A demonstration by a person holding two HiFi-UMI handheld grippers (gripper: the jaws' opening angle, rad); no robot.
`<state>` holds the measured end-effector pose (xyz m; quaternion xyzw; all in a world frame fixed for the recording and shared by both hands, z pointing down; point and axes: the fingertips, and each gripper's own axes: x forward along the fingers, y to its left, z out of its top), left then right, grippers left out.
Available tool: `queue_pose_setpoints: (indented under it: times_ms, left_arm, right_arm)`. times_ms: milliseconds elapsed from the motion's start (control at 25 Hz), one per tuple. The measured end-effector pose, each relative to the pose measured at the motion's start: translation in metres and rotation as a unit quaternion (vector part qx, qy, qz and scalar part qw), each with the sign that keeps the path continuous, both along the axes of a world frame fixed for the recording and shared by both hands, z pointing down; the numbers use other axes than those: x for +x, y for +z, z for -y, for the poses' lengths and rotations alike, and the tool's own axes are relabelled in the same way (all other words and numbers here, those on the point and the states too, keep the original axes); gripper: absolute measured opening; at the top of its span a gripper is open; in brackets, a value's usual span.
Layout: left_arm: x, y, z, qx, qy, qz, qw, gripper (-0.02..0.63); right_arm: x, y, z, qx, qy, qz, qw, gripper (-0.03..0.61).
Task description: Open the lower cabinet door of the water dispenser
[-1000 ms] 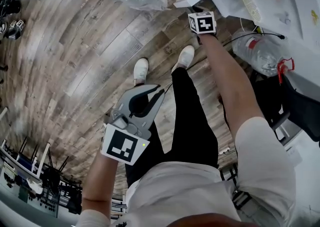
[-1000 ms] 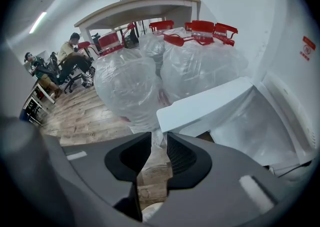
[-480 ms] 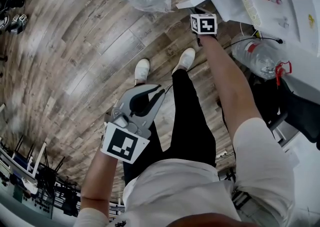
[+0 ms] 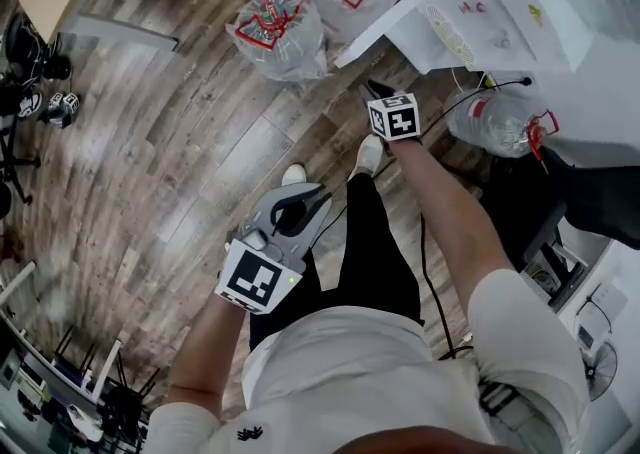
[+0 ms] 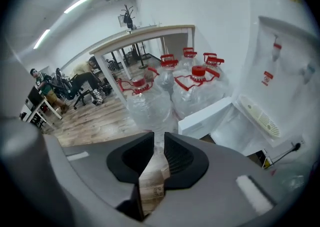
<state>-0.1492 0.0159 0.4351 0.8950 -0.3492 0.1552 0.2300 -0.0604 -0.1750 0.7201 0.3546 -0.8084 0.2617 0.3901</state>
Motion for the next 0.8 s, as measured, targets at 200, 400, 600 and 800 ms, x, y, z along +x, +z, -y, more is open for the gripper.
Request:
queue_pose_setpoints:
  times_ms: [200, 400, 600, 800]
  left_arm:
    - [0.010, -0.039, 0.008, 0.048, 0.039, 0.004, 0.9981, 0.092]
    - [0.032, -0.068, -0.006, 0.051, 0.074, 0.002, 0.9960, 0.091]
    - [0.039, -0.088, -0.018, 0.052, 0.104, 0.021, 0.9930, 0.081]
    - [0.039, -0.113, -0.021, 0.059, 0.109, 0.029, 0.9918, 0.067]
  right_arm:
    - [0.021, -0.075, -0.027, 0.025, 0.024, 0.025, 0.999, 0.044]
    - [0.036, -0.146, -0.082, 0.026, 0.025, 0.064, 0.997, 0.023]
    - [0.054, -0.217, -0.136, 0.042, 0.030, 0.085, 0.995, 0.002]
    - [0.082, -0.286, -0.166, 0.081, 0.064, 0.098, 0.990, 0.002]
